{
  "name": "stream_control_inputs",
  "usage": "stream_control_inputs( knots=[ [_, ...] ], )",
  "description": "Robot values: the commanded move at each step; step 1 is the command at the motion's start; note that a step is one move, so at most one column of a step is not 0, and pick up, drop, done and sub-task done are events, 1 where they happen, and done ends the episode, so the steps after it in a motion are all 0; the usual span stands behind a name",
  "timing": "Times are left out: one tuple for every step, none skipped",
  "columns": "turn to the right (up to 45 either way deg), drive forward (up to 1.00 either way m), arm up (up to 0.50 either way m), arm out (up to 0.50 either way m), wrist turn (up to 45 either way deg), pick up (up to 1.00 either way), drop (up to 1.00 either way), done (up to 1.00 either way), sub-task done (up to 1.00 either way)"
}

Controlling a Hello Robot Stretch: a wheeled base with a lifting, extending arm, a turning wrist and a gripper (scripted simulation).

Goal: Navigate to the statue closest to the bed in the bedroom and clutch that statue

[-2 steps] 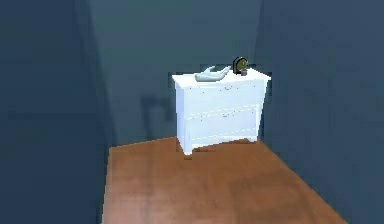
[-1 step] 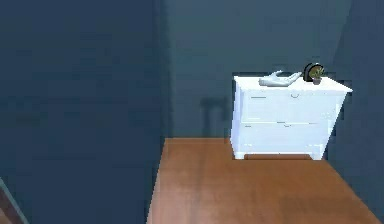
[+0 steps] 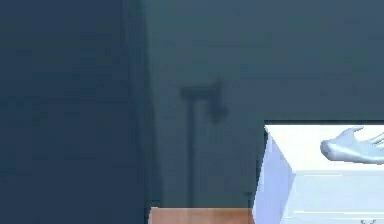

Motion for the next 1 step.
stream_control_inputs(
  knots=[
    [0.0, 0.45, 0.0, 0.0, 0.0, 0.0, 0.0, 0.0, 0.0]
  ],
)
